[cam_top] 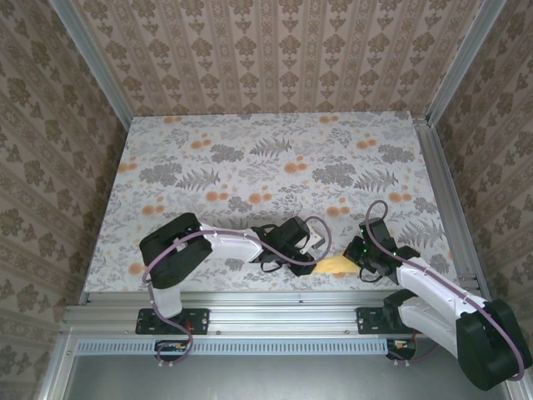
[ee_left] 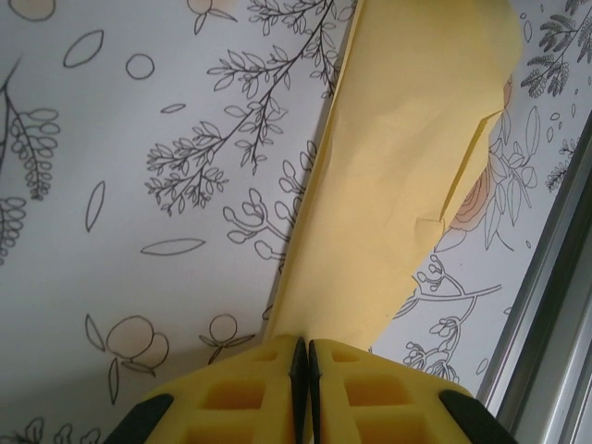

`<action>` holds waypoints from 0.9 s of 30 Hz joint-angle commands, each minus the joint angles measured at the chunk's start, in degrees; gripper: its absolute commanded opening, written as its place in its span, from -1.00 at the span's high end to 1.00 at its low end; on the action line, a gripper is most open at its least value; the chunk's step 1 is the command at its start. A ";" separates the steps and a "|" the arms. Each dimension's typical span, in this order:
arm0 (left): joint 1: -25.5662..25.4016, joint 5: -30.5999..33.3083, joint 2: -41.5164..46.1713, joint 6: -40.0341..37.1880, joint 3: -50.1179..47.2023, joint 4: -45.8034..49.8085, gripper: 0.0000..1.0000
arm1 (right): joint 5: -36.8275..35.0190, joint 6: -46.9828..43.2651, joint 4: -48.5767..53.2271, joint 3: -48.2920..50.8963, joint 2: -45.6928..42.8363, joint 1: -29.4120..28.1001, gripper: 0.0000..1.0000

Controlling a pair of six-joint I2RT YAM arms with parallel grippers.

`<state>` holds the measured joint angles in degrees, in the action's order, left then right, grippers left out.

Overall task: Fold a paper plane with a square sheet of paper (pick it up from the middle)
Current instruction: Fold the wing for the fifth time at the center of the table.

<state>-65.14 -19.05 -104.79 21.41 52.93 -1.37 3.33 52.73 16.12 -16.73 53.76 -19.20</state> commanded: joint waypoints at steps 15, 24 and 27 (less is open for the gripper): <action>1.12 1.66 1.39 0.71 -7.85 9.35 0.71 | -0.08 -3.26 4.84 -3.43 -1.95 0.22 1.00; 1.47 0.70 0.60 0.72 -7.16 7.42 0.71 | 4.43 10.36 1.89 -3.56 -5.96 -13.06 1.00; 1.60 0.21 0.56 1.23 -7.55 6.11 0.71 | 0.99 16.66 -2.37 -1.11 -6.66 -18.93 1.00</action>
<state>-64.03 -20.27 -101.23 21.50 48.31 -2.02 6.31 60.53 16.93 -19.90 48.16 -34.30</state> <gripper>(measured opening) 0.145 0.065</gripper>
